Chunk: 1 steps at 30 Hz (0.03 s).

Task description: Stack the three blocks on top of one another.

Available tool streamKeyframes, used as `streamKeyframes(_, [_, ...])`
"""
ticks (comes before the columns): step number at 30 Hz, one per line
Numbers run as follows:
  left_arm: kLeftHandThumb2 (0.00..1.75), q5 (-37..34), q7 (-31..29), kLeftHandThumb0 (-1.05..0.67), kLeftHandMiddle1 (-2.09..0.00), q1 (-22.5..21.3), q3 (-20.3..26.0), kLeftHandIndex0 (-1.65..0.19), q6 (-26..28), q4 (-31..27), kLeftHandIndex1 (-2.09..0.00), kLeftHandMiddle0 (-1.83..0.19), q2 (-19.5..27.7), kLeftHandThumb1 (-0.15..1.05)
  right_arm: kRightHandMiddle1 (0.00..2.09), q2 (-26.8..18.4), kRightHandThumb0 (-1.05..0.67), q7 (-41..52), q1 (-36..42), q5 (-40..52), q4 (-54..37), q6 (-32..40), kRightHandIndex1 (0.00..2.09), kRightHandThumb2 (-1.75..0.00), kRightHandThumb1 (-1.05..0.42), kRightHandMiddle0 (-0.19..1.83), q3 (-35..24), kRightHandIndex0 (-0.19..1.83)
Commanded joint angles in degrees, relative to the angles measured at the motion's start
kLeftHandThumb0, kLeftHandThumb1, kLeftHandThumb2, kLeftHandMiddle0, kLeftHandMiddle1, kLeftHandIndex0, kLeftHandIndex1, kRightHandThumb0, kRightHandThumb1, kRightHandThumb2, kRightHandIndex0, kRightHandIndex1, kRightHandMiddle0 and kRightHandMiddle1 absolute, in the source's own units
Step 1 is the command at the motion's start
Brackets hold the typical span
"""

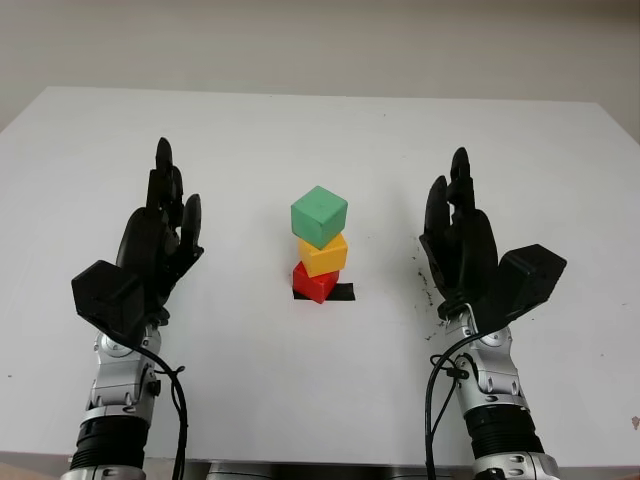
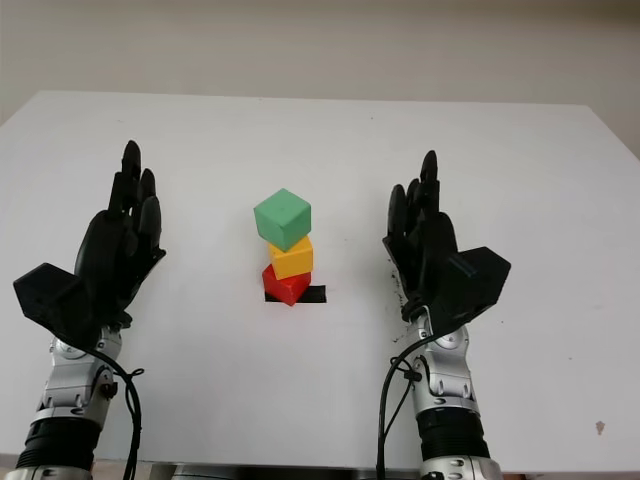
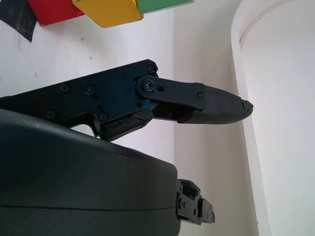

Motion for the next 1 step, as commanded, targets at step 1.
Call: streamKeyframes(1, [0.65, -0.06, 0.05, -0.78, 0.0, 1.2, -1.21, 0.19, 0.38, -1.34, 0.0, 0.19, -1.04, 1.05, 0.05, -0.26, -0.74, -0.03, -0.65, 0.13, -0.56, -0.11, 0.02, -0.56, -1.05, -0.17, -0.19, -0.19])
